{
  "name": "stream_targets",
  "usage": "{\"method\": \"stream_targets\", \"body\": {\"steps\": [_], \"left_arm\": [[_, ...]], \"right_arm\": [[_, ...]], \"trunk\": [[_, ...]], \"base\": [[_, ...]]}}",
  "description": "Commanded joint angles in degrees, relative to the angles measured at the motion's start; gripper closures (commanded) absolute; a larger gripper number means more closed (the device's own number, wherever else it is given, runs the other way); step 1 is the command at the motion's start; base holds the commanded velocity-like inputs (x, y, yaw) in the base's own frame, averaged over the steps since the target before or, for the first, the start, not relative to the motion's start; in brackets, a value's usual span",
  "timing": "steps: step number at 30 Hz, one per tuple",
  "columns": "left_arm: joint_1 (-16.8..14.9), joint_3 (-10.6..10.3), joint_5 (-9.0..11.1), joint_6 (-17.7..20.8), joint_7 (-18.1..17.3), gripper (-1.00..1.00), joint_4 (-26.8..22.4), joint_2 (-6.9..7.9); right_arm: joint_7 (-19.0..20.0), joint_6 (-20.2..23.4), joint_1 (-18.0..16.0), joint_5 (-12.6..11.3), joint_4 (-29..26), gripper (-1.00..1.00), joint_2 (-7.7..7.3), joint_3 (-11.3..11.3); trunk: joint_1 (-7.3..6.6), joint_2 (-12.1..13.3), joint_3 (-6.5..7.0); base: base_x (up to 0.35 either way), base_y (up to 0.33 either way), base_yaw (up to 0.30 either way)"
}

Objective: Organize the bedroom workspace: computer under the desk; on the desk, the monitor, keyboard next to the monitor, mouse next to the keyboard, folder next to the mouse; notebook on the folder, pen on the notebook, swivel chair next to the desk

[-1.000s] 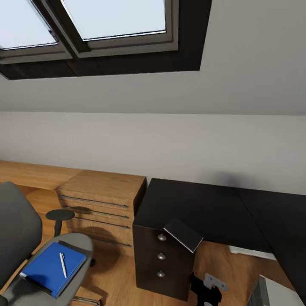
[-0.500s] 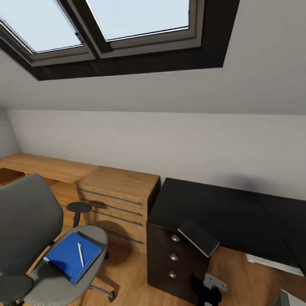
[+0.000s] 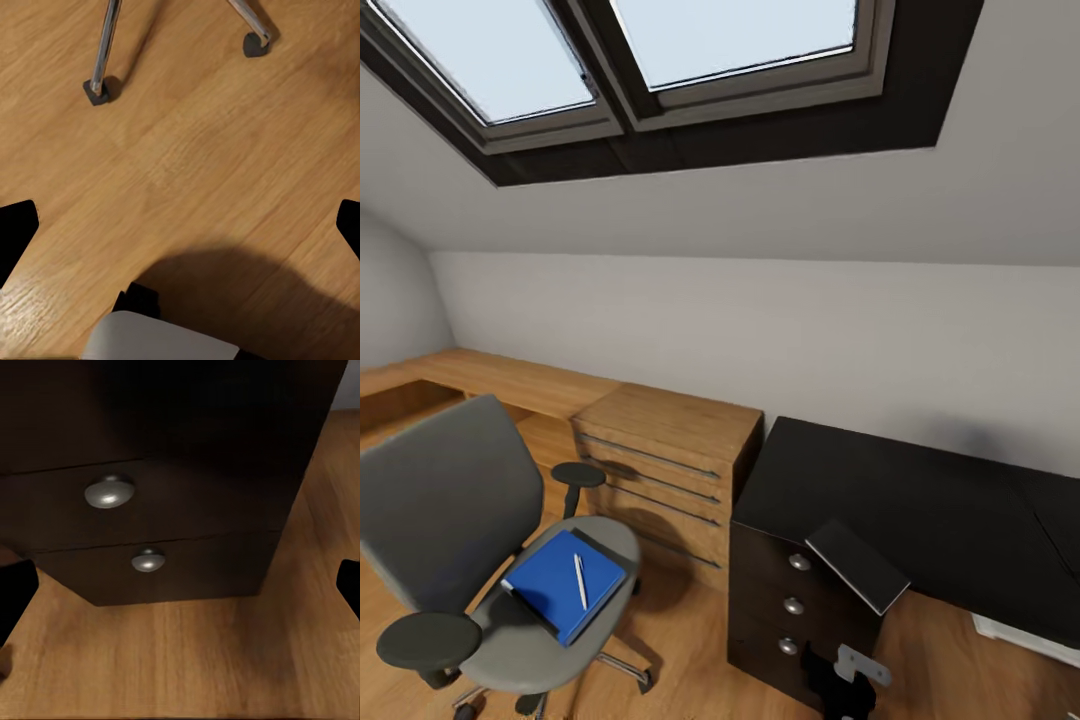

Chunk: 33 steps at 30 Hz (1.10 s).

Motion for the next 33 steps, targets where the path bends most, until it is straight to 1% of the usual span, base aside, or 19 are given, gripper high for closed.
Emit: {"method": "stream_targets", "body": {"steps": [1, 3, 4, 7, 10, 11, 13, 14, 15, 18, 23, 33], "left_arm": [[0.0, -0.4, 0.5, -0.1, 0.4, -1.00, 0.0, 0.10], [0.0, -0.4, 0.5, -0.1, 0.5, -1.00, 0.0, 0.10], [0.0, -0.4, 0.5, -0.1, 0.5, -1.00, 0.0, 0.11], [0.0, -0.4, 0.5, -0.1, 0.5, -1.00, -0.1, 0.09], [0.0, -0.4, 0.5, -0.2, 0.5, -1.00, 0.0, 0.12], [0.0, -0.4, 0.5, -0.2, 0.5, -1.00, 0.0, 0.13], [0.0, -0.4, 0.5, -0.2, 0.5, -1.00, 0.0, 0.13], [0.0, -0.4, 0.5, -0.2, 0.5, -1.00, 0.0, 0.12], [0.0, -0.4, 0.5, -0.2, 0.5, -1.00, 0.0, 0.11], [0.0, -0.3, 0.5, -0.2, 0.5, -1.00, 0.0, 0.11], [0.0, -0.3, 0.6, -0.2, 0.5, -1.00, 0.0, 0.13], [0.0, -0.3, 0.6, -0.2, 0.5, -1.00, 0.0, 0.12]], "right_arm": [[0.1, -0.3, 0.0, 0.0, 0.1, -1.00, 0.01, 0.0], [0.4, -0.3, 0.1, 0.2, 0.1, -1.00, 0.06, 0.0], [0.5, -0.3, 0.1, 0.7, 0.1, -1.00, 0.07, 0.0], [0.6, -0.3, 0.2, 3.4, 0.1, -1.00, 0.09, 0.0], [1.3, -0.3, 1.0, 8.4, 0.1, -1.00, 0.03, 0.1], [1.6, -0.3, 1.2, 9.4, 0.1, -1.00, 0.03, 0.1], [2.6, -0.3, 1.7, 13.3, 0.1, -1.00, 0.01, 0.0], [2.8, -0.2, 1.7, 14.3, 0.1, -1.00, 0.01, 0.0], [3.1, -0.1, 1.8, 15.9, 0.1, -1.00, 0.03, 0.0], [3.4, 0.0, 2.0, 18.5, 0.1, -1.00, 0.03, 0.0], [3.5, -0.2, 2.1, 18.8, 0.1, -1.00, 0.14, 0.0], [3.4, -0.3, 2.1, 18.8, 0.1, -1.00, 0.21, 0.0]], "trunk": [[0.00, 0.0, -0.13], [0.00, 0.0, -0.24], [0.00, 0.0, -0.30], [0.00, 0.0, -0.46], [0.00, 0.0, -0.53], [0.00, 0.0, -0.54], [0.00, 0.0, -0.55], [0.00, 0.0, -0.56], [0.00, 0.0, -0.56], [0.00, 0.0, -0.56], [0.00, 0.0, -0.62], [0.00, 0.0, -1.46]], "base": [[0.000, 0.000, 0.215], [0.000, 0.000, 0.216], [0.000, 0.000, 0.216], [0.000, 0.000, 0.187], [0.000, 0.000, 0.070], [0.000, 0.000, 0.034], [0.000, 0.000, 0.018], [0.000, 0.000, 0.011], [0.000, 0.000, 0.007], [0.000, 0.000, 0.004], [0.000, 0.000, 0.000], [0.000, 0.000, 0.000]]}}
